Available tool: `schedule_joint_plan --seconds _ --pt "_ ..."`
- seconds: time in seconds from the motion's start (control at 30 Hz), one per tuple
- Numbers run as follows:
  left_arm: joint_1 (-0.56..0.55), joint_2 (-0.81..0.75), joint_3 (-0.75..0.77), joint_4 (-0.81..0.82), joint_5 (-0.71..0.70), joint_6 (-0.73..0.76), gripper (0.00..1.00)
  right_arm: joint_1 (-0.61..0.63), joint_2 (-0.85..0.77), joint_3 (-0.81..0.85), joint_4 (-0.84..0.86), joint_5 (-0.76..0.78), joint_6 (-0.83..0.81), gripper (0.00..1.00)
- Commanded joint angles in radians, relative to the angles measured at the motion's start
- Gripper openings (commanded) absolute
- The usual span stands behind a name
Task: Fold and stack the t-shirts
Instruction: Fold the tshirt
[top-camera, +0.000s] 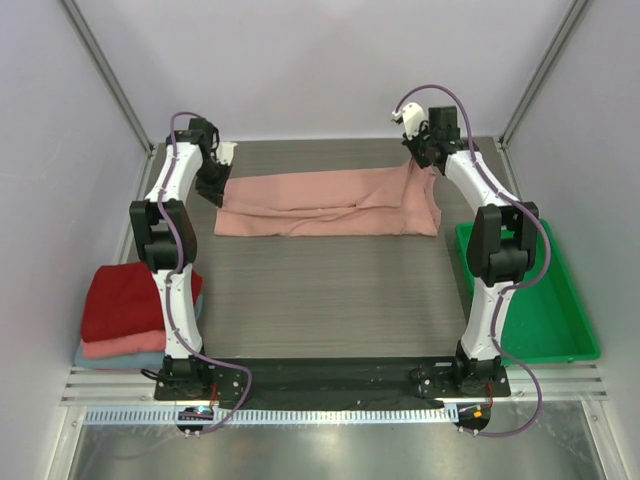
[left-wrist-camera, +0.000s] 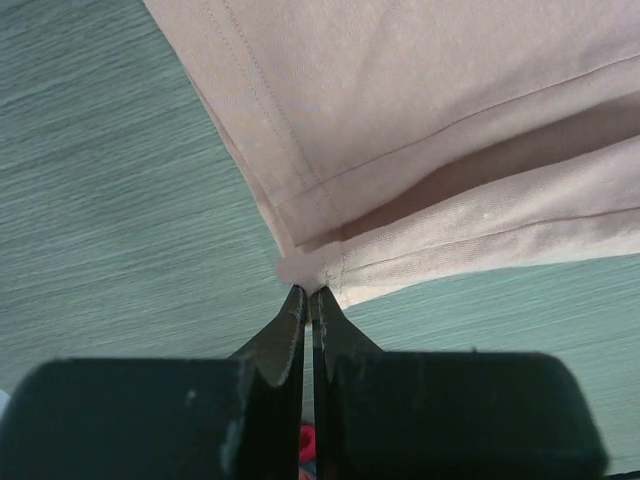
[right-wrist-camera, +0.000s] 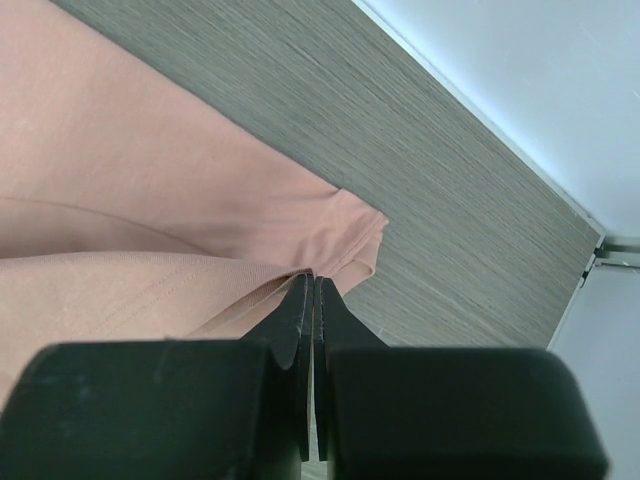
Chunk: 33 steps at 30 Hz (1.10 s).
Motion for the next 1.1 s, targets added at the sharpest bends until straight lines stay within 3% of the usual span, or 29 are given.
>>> schedule_joint_plan --seconds 0.0,0.6,0.67,0.7,0.77,0.8,0.93,1.07 --pt "0.002 -0.013 0.024 0.017 -0.021 -0.007 0.0 0.003 0.013 0.071 0.035 -0.009 0.011 0.01" --pt "0.002 0.016 0.029 0.034 -0.088 -0.006 0.0 0.026 0.177 0.232 0.033 -0.004 -0.006 0.01" --pt "0.002 0.045 0.05 0.037 -0.134 -0.015 0.08 0.037 0.235 0.298 0.03 0.008 0.008 0.02" --pt "0.002 0.05 0.053 0.041 -0.154 -0.025 0.14 0.044 0.25 0.324 0.027 0.063 0.016 0.2" --pt "0.002 0.026 0.042 0.055 -0.201 -0.039 0.31 0.057 0.243 0.366 0.02 0.126 0.028 0.35" --pt "0.002 0.006 0.036 0.063 -0.211 -0.045 0.34 0.054 0.222 0.351 0.023 0.132 0.043 0.39" --pt "0.001 -0.109 -0.017 0.093 -0.214 -0.07 0.37 0.048 0.1 0.242 0.027 0.087 0.097 0.42" --pt "-0.021 -0.142 -0.073 0.074 -0.121 -0.056 0.35 0.054 0.027 0.136 -0.052 -0.077 0.103 0.43"
